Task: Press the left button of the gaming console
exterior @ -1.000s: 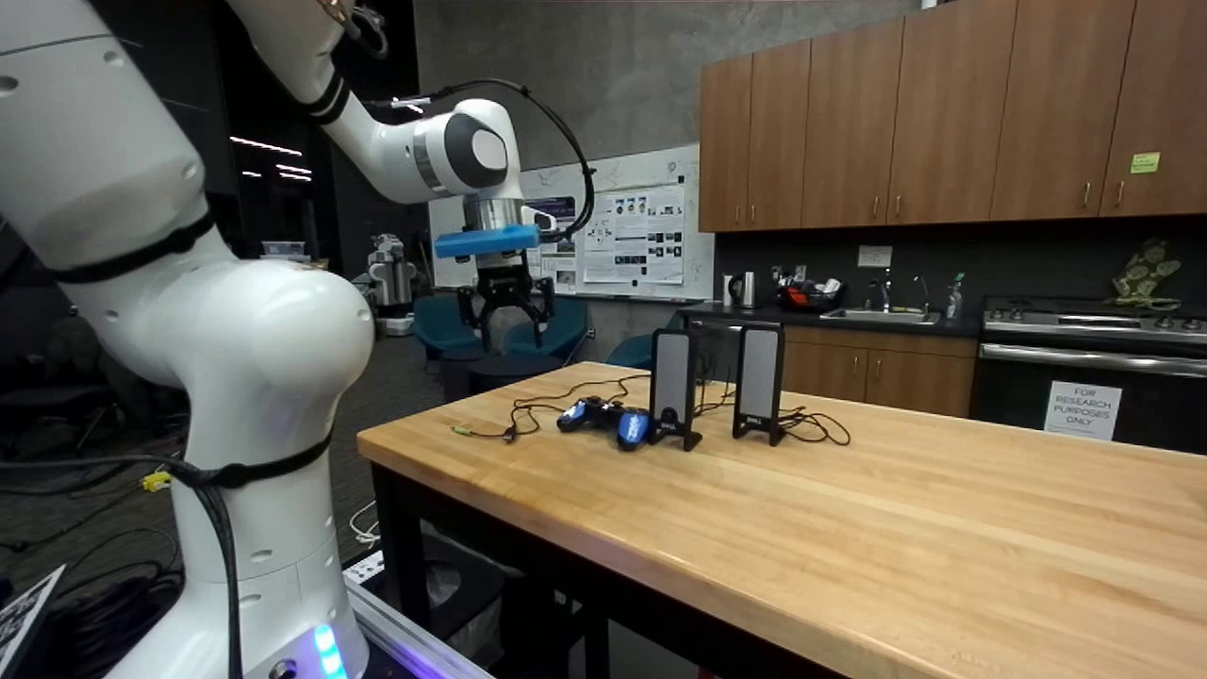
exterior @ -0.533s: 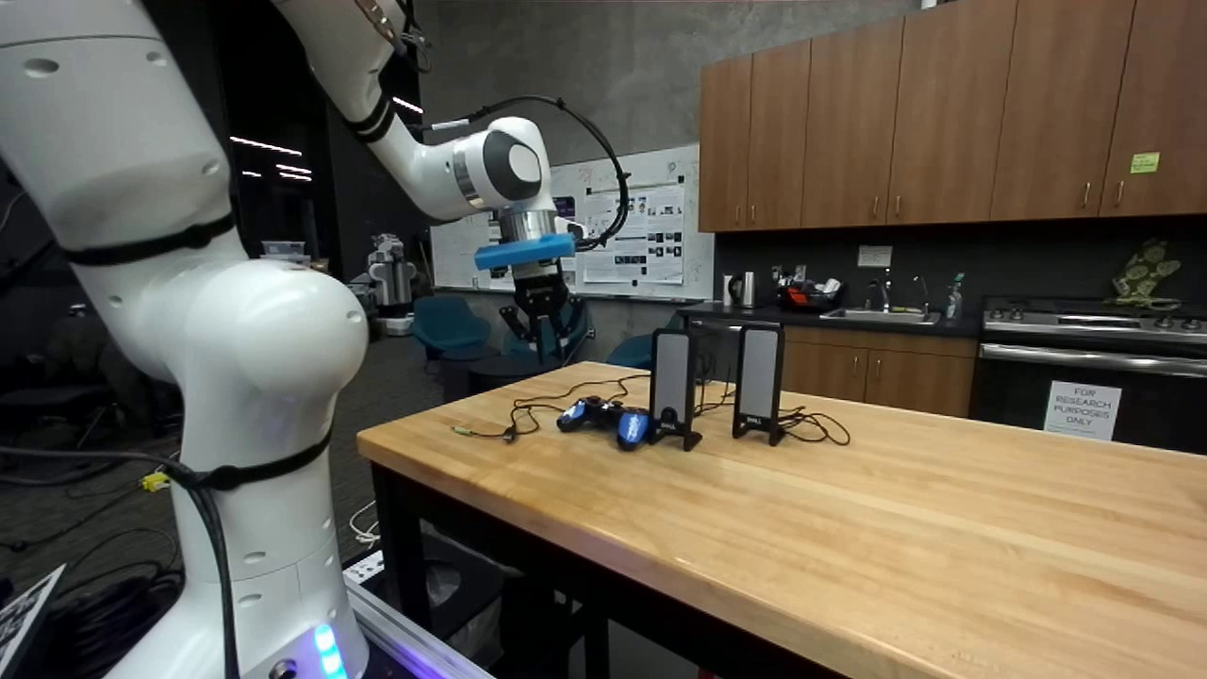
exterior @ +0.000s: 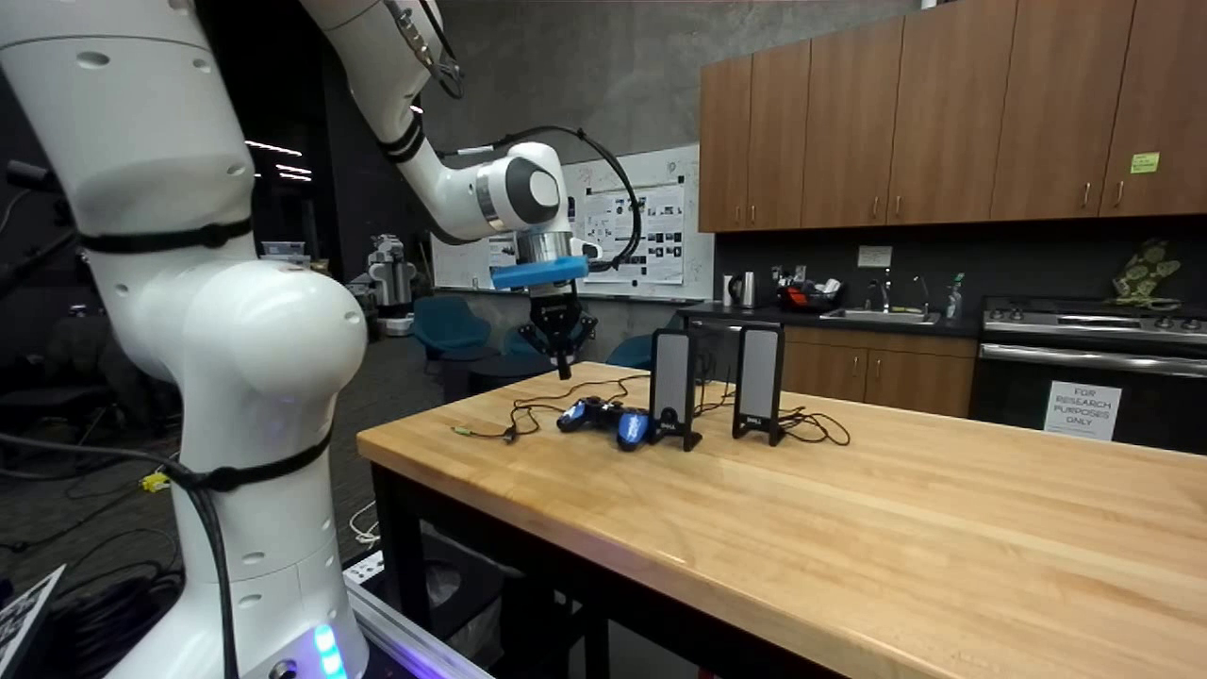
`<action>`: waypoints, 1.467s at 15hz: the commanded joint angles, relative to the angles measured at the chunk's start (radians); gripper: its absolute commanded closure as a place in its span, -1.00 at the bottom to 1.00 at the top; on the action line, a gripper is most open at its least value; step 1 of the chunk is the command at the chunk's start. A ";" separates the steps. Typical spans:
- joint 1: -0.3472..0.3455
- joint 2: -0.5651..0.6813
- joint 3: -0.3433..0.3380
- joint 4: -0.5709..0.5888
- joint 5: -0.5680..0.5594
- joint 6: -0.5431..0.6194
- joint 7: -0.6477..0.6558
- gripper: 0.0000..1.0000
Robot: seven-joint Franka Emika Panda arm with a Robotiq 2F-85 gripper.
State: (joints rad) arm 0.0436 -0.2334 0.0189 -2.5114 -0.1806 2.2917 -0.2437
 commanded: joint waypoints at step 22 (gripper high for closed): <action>-0.040 0.171 -0.006 0.089 -0.121 0.032 0.047 1.00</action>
State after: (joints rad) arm 0.0068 -0.0734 0.0162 -2.4264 -0.2709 2.3179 -0.2176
